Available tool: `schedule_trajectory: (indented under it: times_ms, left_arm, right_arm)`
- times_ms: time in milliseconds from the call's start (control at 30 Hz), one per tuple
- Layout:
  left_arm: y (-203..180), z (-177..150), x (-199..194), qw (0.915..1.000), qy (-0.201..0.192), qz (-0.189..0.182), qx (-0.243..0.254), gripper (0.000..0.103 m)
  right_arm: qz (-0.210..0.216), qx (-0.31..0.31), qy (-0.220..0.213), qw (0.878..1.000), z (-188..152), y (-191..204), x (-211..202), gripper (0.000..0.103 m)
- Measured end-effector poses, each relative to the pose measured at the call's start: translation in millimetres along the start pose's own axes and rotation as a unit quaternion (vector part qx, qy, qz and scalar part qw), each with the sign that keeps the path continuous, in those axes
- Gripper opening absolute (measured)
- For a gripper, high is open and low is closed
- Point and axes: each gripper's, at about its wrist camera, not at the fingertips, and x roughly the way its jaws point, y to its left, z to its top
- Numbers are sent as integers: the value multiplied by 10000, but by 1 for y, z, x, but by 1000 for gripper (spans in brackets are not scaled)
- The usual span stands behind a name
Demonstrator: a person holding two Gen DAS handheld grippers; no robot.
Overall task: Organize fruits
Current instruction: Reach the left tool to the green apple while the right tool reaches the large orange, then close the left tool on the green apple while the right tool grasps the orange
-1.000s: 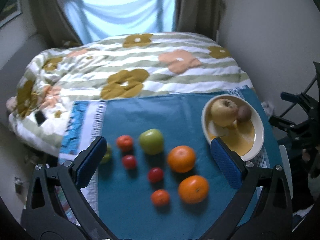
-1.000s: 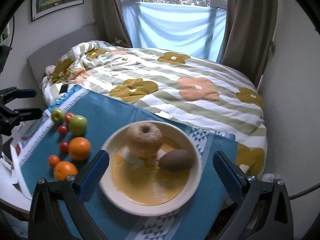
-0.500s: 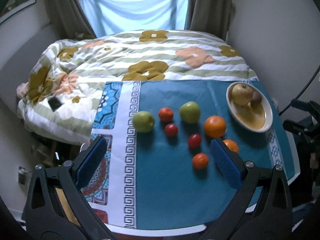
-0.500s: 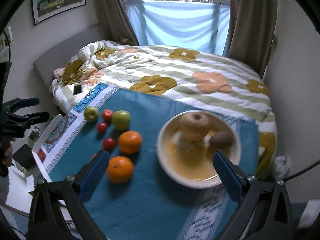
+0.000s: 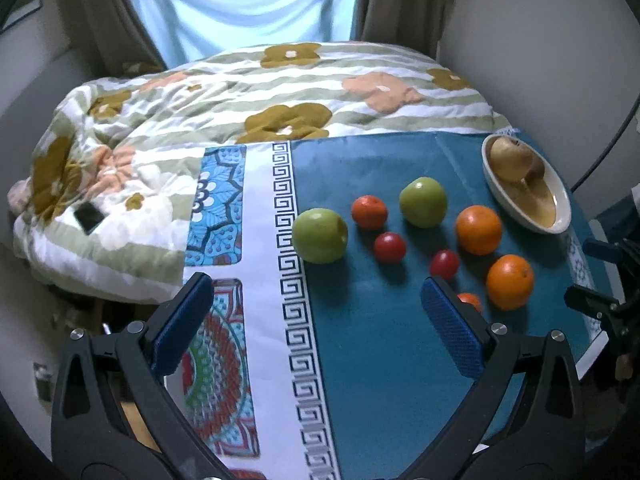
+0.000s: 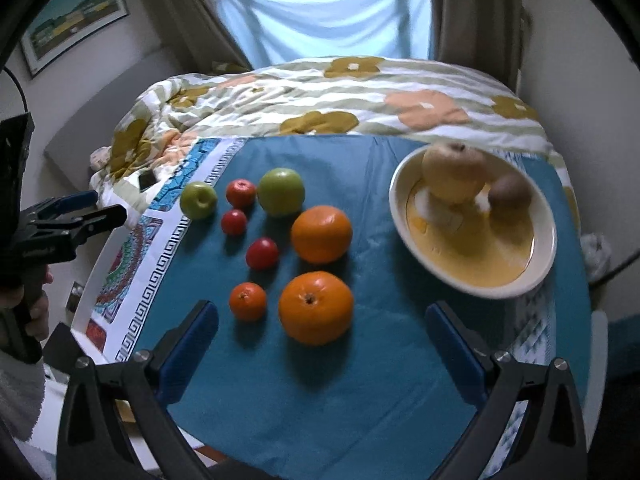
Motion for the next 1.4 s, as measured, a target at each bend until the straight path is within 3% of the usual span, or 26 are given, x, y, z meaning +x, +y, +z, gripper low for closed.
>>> schedule_trajectory:
  times_ms: [367,600,933,1033,1100,1400]
  left_arm:
    - [13,20,67,9986,158,-272,425,103]
    - [11,25,99,9980,252,-425,400,103]
    - [4,21,117,9967,449,-511,452,84]
    - [7,19,119,9967,472,-526,390,73]
    - [10,19,121,9966,514,-553,322,58]
    - [9,16,118,9967,525,-510,345,57]
  right_arm:
    - [-461,514,55,9976,-11,3,30,103]
    - [-633,786,91,9948,-17,-1,45,103]
    - [-612,741,130,9953,-15,4,54,92]
    - [-582,738,169,9954,-14,4,58,90]
    - [-568,742,173,9955,-13,5,61,89]
    - [-523,746,201,9956,-11,7,69,86]
